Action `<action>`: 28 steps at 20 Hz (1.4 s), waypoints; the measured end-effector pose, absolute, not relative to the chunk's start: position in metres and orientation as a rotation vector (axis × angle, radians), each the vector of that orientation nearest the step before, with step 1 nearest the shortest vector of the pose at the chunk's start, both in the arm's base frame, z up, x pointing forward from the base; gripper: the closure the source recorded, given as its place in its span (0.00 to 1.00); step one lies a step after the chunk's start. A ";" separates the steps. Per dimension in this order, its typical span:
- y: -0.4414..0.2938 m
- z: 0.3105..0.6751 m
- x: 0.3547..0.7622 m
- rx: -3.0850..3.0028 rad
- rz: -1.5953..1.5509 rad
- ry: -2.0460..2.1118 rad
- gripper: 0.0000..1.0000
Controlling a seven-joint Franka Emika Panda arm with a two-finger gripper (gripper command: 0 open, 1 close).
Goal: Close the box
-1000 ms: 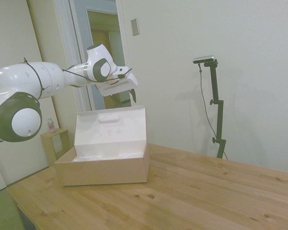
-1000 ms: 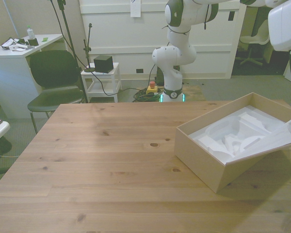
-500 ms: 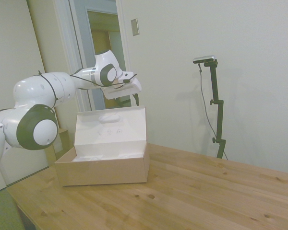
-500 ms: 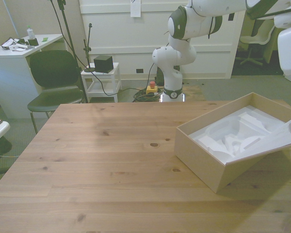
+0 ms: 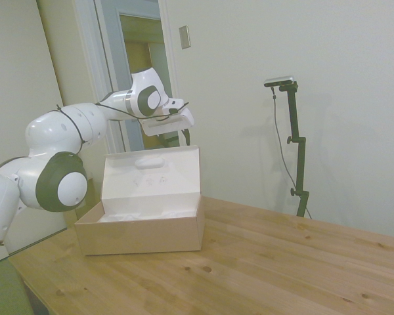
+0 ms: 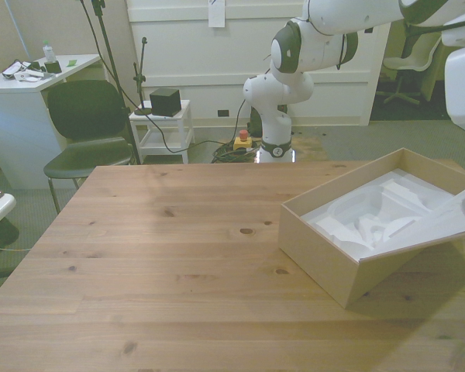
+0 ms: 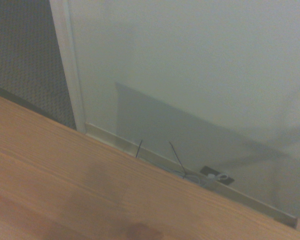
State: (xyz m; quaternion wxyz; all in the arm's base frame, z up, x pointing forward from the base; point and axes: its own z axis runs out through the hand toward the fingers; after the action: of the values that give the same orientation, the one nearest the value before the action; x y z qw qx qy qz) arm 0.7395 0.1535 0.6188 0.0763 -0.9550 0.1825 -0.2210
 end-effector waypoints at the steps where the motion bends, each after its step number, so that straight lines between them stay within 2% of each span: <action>1: 0.152 0.623 0.736 -2.872 -0.648 0.569 0.00; 14: 0.140 0.640 0.704 -2.915 -0.591 0.695 0.00; 21: 0.130 0.644 0.661 -2.990 -0.459 0.817 0.00; 23: 0.126 0.639 0.641 -3.028 -0.349 0.879 0.00; 28: 0.124 0.585 0.590 -3.079 0.006 1.082 0.00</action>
State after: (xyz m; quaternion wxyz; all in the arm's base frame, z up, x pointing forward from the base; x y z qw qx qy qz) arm 0.5896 0.1241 0.5852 -0.0611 -0.9416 0.3310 0.0018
